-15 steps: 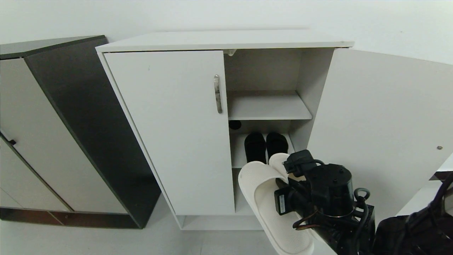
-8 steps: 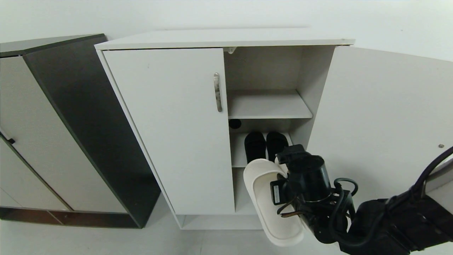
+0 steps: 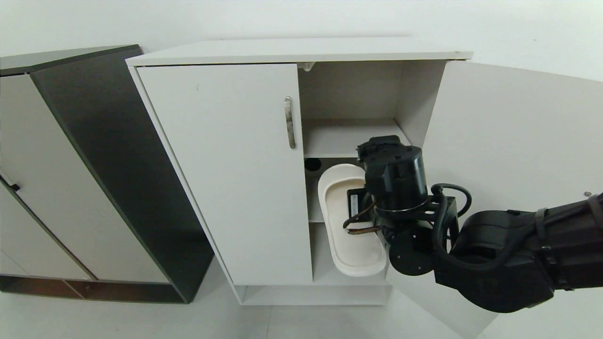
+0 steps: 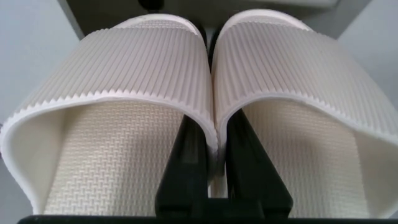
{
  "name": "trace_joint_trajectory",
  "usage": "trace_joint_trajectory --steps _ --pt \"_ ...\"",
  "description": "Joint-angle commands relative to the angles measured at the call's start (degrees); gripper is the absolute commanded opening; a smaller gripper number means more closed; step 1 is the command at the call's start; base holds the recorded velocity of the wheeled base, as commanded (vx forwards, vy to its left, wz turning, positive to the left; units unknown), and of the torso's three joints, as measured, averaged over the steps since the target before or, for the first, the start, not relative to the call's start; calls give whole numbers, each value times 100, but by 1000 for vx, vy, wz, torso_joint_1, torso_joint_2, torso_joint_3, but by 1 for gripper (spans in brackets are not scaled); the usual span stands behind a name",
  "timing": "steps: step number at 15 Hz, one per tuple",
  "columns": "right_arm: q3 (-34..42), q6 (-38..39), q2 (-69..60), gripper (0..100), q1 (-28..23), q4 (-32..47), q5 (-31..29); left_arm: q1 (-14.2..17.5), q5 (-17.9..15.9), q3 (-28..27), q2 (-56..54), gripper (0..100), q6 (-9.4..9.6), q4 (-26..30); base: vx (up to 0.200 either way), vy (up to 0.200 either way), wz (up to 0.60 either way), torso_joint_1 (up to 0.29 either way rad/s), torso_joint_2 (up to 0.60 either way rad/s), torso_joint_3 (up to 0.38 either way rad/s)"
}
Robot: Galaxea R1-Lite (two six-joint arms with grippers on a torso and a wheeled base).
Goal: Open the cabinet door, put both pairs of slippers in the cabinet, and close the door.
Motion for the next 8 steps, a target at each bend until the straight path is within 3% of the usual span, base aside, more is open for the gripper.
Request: trace_joint_trajectory --steps 1,8 --pt "-264 -23 -51 0 62 -8 -1 -4 -2 0 8 0 0 -1 0 0 0 0 0 0" --pt "-273 -23 -16 0 27 -280 -1 5 7 0 -1 0 18 -1 0 0 0 0 0 0"
